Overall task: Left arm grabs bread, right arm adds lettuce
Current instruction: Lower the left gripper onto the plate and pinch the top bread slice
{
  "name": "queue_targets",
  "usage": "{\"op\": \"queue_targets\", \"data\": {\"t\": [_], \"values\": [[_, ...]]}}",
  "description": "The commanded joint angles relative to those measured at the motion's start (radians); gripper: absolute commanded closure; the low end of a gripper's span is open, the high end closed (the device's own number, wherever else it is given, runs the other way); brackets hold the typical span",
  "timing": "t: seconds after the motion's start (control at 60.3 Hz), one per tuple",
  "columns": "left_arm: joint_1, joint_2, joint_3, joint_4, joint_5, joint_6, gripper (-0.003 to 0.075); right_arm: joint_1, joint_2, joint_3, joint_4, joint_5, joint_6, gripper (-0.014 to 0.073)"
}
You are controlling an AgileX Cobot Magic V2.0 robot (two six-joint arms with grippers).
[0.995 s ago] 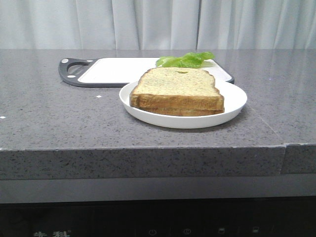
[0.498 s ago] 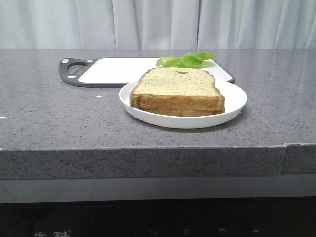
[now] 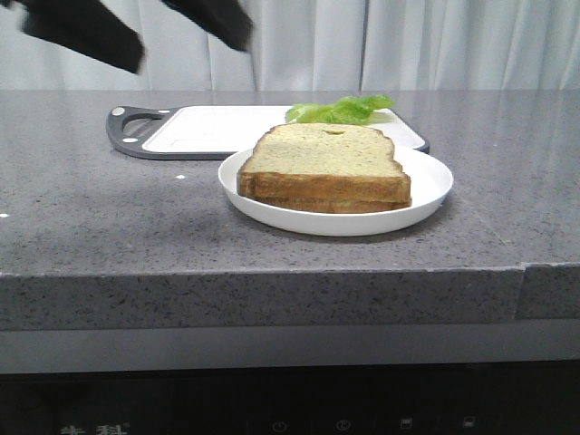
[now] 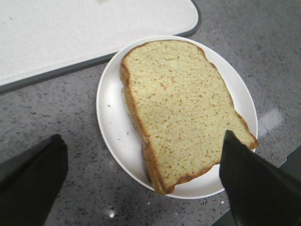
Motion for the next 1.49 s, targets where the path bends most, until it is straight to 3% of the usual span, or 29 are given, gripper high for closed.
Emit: {"op": "queue_targets", "data": {"t": [0.0, 0.182, 0.464, 0.597, 0.995, 1.476], "values": [[-0.020, 0.063, -0.114, -0.030, 0.035, 0.002, 0.0083, -0.005, 0.019, -0.035, -0.003, -0.075, -0.008, 0.0088], [-0.041, 0.210, -0.223, -0.034, 0.080, 0.002, 0.0084, -0.005, 0.019, -0.035, -0.003, -0.075, -0.008, 0.0088], [-0.041, 0.286, -0.244, -0.032, 0.084, 0.002, 0.0100, -0.005, 0.019, -0.035, -0.003, -0.075, -0.008, 0.0088], [-0.041, 0.287, -0.244, -0.032, 0.088, 0.002, 0.0234, -0.005, 0.019, -0.035, -0.003, -0.075, -0.008, 0.0088], [-0.039, 0.287, -0.244, -0.014, 0.090, 0.002, 0.0738, -0.005, 0.019, -0.035, -0.003, -0.074, -0.008, 0.0088], [-0.039, 0.154, -0.250, 0.004, 0.065, 0.002, 0.0741, -0.005, 0.019, -0.035, -0.003, -0.051, -0.008, 0.0088]]}}
